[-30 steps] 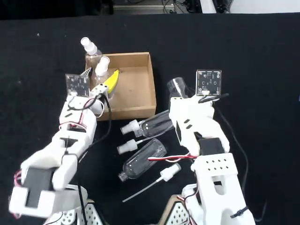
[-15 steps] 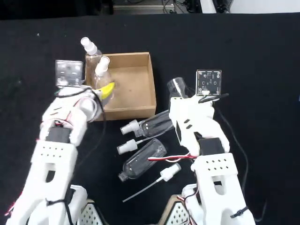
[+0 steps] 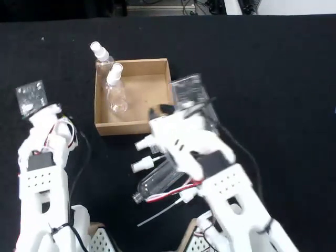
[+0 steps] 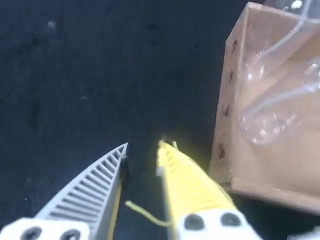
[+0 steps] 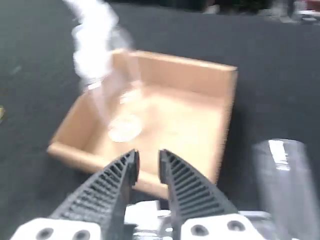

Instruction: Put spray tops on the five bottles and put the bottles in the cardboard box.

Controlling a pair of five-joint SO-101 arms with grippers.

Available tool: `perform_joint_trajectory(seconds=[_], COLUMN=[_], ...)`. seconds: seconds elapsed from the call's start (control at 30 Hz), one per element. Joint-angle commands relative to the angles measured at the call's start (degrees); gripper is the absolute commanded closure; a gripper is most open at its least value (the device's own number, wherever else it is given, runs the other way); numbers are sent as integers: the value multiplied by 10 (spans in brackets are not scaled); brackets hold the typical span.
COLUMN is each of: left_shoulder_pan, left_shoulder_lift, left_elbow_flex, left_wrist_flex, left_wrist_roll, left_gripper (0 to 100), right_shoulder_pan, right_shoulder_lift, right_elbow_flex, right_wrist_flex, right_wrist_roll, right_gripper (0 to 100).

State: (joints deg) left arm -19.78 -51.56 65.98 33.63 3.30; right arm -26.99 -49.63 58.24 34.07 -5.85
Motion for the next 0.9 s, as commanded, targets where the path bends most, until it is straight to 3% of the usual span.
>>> perform_joint_trajectory(seconds=[0.0,0.17,0.3,0.47,0.87], left_shoulder_pan=[-44,-87,-78,-46,-46], left_shoulder_lift=[-13,-12,-8,-11,-13], left_elbow_flex=[68,102,122,129,130], left_wrist_flex=[-123,-152,-152,-153,-153], left_wrist_roll=[46,112,152,153,153], left_gripper=[967,965,961,960,960], right_shoulder_pan=[-73,-73,-72,-70,-60], right_shoulder_lift=[116,267,368,437,546], right_elbow_flex=[-57,-137,-193,-240,-319], right_wrist_flex=[-88,-136,-136,-141,-141], right_wrist_roll=[-4,-4,-4,-4,0], right_gripper=[960,987,988,988,987])
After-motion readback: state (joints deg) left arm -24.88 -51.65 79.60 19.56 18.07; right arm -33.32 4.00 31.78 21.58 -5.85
